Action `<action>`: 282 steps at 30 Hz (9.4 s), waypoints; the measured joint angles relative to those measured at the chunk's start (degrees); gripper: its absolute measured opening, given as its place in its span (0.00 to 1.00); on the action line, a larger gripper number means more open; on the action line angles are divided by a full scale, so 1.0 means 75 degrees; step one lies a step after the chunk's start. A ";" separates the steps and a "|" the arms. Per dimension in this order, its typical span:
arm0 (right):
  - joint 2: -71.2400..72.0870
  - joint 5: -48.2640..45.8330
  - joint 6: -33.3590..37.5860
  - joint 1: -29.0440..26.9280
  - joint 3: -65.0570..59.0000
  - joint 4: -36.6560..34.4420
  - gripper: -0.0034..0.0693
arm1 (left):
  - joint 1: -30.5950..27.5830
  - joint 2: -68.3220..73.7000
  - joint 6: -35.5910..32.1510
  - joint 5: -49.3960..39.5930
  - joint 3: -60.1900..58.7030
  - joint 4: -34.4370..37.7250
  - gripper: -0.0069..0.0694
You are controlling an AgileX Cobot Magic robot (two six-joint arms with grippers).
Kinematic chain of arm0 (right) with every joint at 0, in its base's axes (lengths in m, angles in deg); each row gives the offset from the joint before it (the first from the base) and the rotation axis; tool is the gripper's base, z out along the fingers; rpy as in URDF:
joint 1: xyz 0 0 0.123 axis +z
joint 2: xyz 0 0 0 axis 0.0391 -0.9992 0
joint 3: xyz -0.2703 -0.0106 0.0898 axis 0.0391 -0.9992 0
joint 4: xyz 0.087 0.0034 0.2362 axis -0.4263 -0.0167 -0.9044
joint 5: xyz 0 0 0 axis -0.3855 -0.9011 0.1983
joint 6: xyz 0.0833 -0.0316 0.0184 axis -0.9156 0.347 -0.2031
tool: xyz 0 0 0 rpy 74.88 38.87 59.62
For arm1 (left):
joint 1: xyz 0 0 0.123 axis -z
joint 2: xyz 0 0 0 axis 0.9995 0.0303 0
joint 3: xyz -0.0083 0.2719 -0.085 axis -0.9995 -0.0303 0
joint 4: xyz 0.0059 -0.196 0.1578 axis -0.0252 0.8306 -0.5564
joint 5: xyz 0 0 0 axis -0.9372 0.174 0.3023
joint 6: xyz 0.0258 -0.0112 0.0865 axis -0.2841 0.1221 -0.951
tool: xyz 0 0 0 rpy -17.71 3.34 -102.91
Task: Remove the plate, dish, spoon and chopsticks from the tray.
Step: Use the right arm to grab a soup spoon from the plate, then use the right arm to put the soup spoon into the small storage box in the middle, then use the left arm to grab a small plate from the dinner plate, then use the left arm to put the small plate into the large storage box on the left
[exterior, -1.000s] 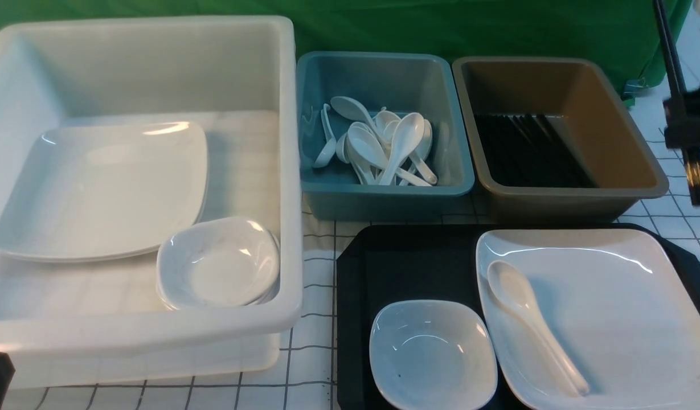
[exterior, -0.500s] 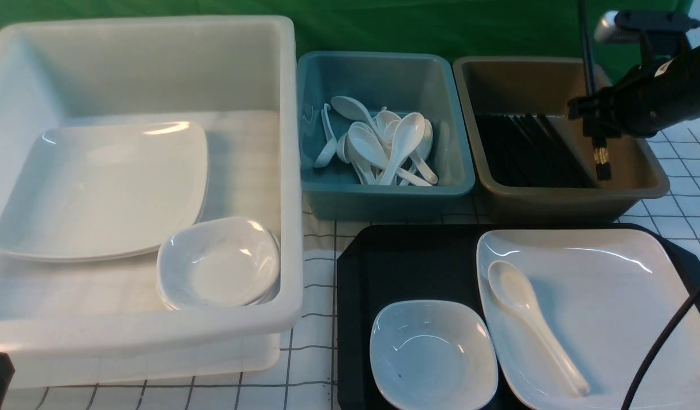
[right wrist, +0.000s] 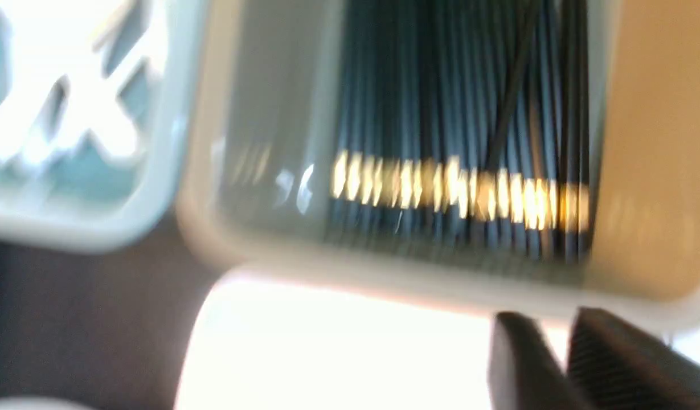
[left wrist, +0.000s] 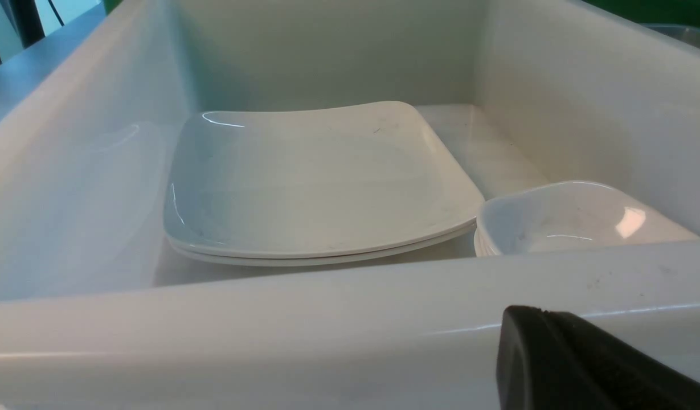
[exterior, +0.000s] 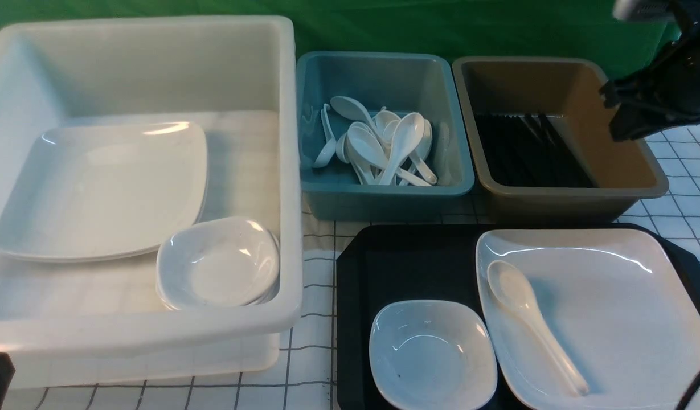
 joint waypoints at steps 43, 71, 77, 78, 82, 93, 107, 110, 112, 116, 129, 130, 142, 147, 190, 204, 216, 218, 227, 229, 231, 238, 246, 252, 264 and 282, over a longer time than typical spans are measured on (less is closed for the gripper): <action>-0.0301 0.1712 -0.2057 0.3913 -0.4829 0.3128 0.74 | 0.0000 0.0000 0.0000 0.0000 0.0000 0.0000 0.12; 0.2095 0.1278 -0.1861 0.3927 -0.4861 0.2793 0.22 | 0.0000 0.0000 0.0000 0.0000 0.0000 0.0000 0.12; 0.2553 0.1709 -0.1792 0.3927 -0.3748 0.2205 0.22 | 0.0000 0.0000 0.0000 0.0000 0.0000 0.0000 0.12; 0.2454 0.1806 -0.1672 0.3927 -0.3450 0.2048 0.22 | 0.0000 0.0000 0.0000 0.0000 0.0000 0.0000 0.12; 0.1847 0.2221 -0.1471 0.3927 -0.2629 0.1849 0.22 | 0.0000 0.0000 0.0000 0.0000 0.0000 0.0000 0.12; -0.1474 0.3705 -0.1459 0.3920 0.0433 0.1957 0.24 | 0.0000 0.0000 0.0000 0.0000 0.0000 0.0000 0.12; -0.2409 0.2656 -0.1826 0.3578 0.1027 0.2158 0.52 | 0.0000 0.0000 0.0000 0.0000 0.0000 0.0000 0.12; -0.1919 0.1547 -0.1418 0.3578 0.1027 0.2158 0.33 | 0.0000 0.0000 0.0000 0.0000 0.0000 0.0000 0.12; -0.1370 0.0711 -0.1187 0.3578 0.1027 0.2166 0.18 | 0.0000 0.0000 0.0000 0.0000 0.0000 0.0000 0.12; -0.0620 -0.0342 -0.1071 0.3578 0.1037 0.2166 0.08 | 0.0000 0.0000 0.0000 0.0000 0.0000 0.0000 0.12; 0.3786 -0.0866 -0.1123 0.3578 -0.1827 0.2073 0.07 | 0.0000 0.0000 0.0000 0.0000 0.0000 0.0000 0.12; 0.4293 -0.0831 -0.1198 0.3578 -0.2336 0.2065 0.07 | 0.0000 0.0000 0.0000 0.0000 0.0000 0.0000 0.12; 0.8463 0.0809 -0.2033 0.3578 -0.6013 0.2056 0.09 | 0.0000 0.0000 0.0000 0.0115 0.0000 -0.0189 0.12; 1.0082 0.1812 -0.2492 0.3578 -0.7194 0.2049 0.10 | 0.0000 0.0000 0.0653 0.0769 0.0000 0.1334 0.12; 1.0509 0.2159 -0.2860 0.3578 -0.7590 0.2049 0.14 | 0.0000 0.1529 0.1533 -0.2683 0.2951 0.4497 0.12; 1.0509 0.2026 -0.2860 0.3578 -0.7590 0.2049 0.14 | 0.0416 0.9178 -0.2337 -0.7219 0.8868 0.5199 0.12; 1.0509 0.1674 -0.2860 0.3578 -0.7590 0.2049 0.14 | 0.4326 1.2130 -0.2364 -0.7011 1.1273 0.3243 0.31; 1.0509 0.1674 -0.2860 0.3578 -0.7590 0.2049 0.14 | 0.4807 1.2679 -0.2065 -0.6980 1.1523 0.2519 0.37; 1.0509 0.1645 -0.2860 0.3578 -0.7590 0.2044 0.15 | 0.5583 1.4927 -0.1637 -0.7407 1.3090 0.1431 0.60; 1.0509 0.1645 -0.2860 0.3578 -0.7590 0.2044 0.15 | 0.5581 1.5358 -0.1629 -0.7497 1.3453 0.1272 0.62; 1.0509 0.1645 -0.2860 0.3578 -0.7590 0.2044 0.15 | 0.5581 1.5739 -0.1629 -0.7508 1.3835 0.0941 0.63; 1.0509 0.1628 -0.2860 0.3578 -0.7590 0.2044 0.15 | 0.5581 1.6569 -0.2074 -0.7517 1.4251 0.0049 0.63; 1.0509 0.1584 -0.2853 0.3578 -0.7590 0.2044 0.15 | 0.5581 1.6973 -0.2836 -0.7287 1.4257 -0.0035 0.63; 1.0509 0.1577 -0.2853 0.3578 -0.7590 0.2044 0.15 | 0.5581 1.7240 -0.3306 -0.7006 1.4257 0.0119 0.63; 1.0509 0.1475 -0.2853 0.3578 -0.7590 0.2044 0.15 | 0.5581 1.7371 -0.3495 -0.7353 1.4265 0.0555 0.32; 1.0509 0.1355 -0.2853 0.3578 -0.7590 0.2044 0.15 | 0.5465 1.4716 -0.1400 -0.7579 1.4332 0.0646 0.10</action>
